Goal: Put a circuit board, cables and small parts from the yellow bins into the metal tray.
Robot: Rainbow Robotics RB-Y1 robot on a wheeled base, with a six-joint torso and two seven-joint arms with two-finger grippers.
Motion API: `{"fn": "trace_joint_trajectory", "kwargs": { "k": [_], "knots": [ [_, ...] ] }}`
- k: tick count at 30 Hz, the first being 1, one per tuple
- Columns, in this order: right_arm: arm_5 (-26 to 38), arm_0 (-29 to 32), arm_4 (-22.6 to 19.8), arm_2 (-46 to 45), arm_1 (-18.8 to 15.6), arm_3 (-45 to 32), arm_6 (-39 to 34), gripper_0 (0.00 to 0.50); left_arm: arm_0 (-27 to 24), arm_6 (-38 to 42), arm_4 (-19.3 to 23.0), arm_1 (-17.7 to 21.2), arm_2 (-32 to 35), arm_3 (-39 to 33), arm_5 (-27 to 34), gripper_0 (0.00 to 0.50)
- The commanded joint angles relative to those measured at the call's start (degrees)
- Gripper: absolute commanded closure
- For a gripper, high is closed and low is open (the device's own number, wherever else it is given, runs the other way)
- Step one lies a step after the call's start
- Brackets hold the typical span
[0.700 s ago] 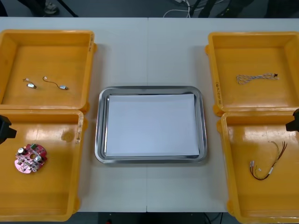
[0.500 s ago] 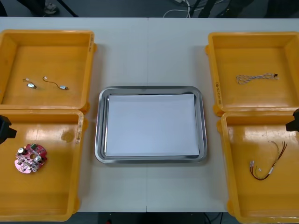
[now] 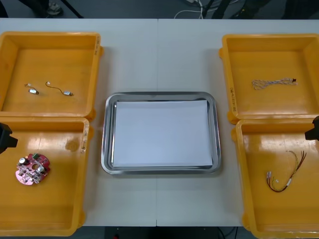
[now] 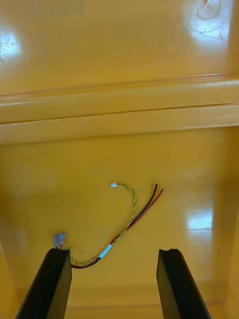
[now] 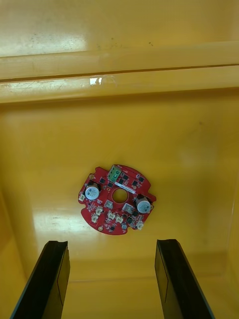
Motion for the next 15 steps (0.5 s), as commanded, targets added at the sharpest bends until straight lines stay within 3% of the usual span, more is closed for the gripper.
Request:
{"fn": "trace_joint_trajectory", "kwargs": {
  "k": [1, 15],
  "knots": [
    [0.29, 0.48, -0.43, -0.62, -1.04, -1.44, 2.17, 0.000, -0.20, 1.59, 0.29, 2.25, 2.04, -1.07, -0.68, 0.000],
    [0.29, 0.48, -0.43, -0.62, -1.04, -1.44, 2.17, 0.000, -0.20, 1.59, 0.29, 2.25, 2.04, -1.07, -0.68, 0.000]
  ]
}}
